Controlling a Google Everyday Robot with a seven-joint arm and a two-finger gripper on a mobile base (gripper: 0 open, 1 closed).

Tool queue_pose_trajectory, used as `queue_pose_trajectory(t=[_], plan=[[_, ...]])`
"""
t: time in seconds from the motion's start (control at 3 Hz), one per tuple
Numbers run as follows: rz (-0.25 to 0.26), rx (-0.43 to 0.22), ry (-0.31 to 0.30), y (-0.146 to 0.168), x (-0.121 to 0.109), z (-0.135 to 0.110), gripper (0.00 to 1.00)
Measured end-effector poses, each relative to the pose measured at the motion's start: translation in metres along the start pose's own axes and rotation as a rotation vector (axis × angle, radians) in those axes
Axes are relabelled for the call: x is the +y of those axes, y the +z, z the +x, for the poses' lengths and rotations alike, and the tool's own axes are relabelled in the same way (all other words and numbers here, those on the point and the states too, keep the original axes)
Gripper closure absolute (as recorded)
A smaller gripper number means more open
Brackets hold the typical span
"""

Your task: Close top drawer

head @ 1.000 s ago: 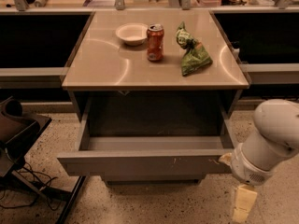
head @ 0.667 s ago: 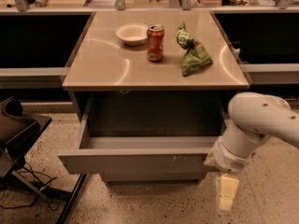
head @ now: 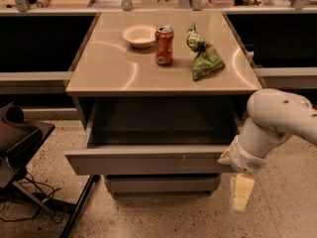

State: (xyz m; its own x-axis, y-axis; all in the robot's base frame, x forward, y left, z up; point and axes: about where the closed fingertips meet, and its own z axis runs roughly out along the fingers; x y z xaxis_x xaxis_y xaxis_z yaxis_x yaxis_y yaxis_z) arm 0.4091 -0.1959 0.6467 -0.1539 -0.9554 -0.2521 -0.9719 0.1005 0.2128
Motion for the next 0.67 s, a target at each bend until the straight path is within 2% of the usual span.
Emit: queue_pose_trajectory(t=[0.33,0.67], plan=[[0.004,-0.036,0.076,-0.01,-0.021,0.013,0.0],[0.025,-0.067,0.123,-0.024,-0.046,0.022,0.0]])
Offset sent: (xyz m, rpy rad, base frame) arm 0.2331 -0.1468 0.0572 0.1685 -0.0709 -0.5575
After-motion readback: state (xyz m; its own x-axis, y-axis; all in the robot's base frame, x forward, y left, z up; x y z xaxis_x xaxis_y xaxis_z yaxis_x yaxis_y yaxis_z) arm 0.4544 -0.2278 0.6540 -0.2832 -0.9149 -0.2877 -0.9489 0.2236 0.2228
